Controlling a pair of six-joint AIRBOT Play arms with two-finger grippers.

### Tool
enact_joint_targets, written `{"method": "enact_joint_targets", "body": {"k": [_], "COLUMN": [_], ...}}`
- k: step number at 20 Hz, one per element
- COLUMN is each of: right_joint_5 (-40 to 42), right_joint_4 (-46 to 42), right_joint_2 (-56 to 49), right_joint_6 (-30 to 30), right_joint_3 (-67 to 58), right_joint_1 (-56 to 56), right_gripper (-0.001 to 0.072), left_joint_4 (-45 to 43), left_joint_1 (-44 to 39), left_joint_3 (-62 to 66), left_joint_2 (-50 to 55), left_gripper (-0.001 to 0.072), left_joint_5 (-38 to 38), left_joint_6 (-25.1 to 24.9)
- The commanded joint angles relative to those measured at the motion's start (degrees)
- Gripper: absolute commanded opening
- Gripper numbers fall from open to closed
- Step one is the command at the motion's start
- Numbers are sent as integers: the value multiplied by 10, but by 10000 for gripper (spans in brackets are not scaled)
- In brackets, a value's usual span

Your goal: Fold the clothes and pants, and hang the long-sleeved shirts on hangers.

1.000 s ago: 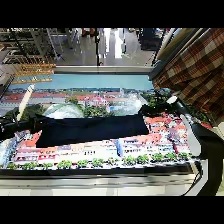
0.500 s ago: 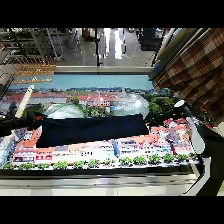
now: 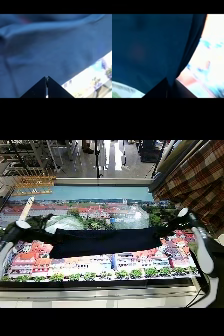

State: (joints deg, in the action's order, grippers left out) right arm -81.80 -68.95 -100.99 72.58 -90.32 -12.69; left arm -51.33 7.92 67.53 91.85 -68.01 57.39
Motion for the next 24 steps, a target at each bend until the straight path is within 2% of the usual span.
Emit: {"method": "enact_joint_targets", "body": {"k": [1,3,5,6,9,11,12,14,16,17,18,19,20,21,24], "right_joint_5": [-15,-28,-12,22,184,326,388,458,468,465,436,392,337,293,196], "right_joint_4": [-96,-41,36,57,50,44,47,72,103,126,165,188,188,177,86], "right_joint_2": [107,137,147,147,123,77,43,-41,-137,-179,-215,-234,-231,-213,-113], "right_joint_6": [49,79,117,142,230,272,282,283,276,250,219,188,164,163,181], "right_joint_3": [-1,-11,-23,-25,-25,-25,-30,-69,-151,-195,-241,-274,-287,-285,-248], "right_joint_1": [-6,40,130,192,389,494,534,581,598,600,598,592,580,563,479], "right_gripper": [11,11,11,11,11,11,11,12,14,19,154,334,472,507,512], "left_joint_4": [-32,-34,-76,-113,-195,-183,-173,-134,-86,-73,-68,-64,-64,-64,-27], "left_joint_1": [-72,-103,-113,-107,-46,29,68,136,173,177,176,168,156,146,102], "left_joint_3": [0,0,9,22,76,92,92,92,92,91,89,85,83,82,82], "left_joint_2": [29,41,36,26,-46,-113,-144,-189,-204,-202,-198,-192,-184,-174,-135], "left_gripper": [7,7,7,7,8,8,8,8,8,8,8,8,8,8,8], "left_joint_5": [32,54,60,47,-35,-56,-57,-63,-80,-85,-86,-88,-95,-98,-93], "left_joint_6": [35,40,87,113,143,142,142,124,104,97,96,90,78,73,46]}}
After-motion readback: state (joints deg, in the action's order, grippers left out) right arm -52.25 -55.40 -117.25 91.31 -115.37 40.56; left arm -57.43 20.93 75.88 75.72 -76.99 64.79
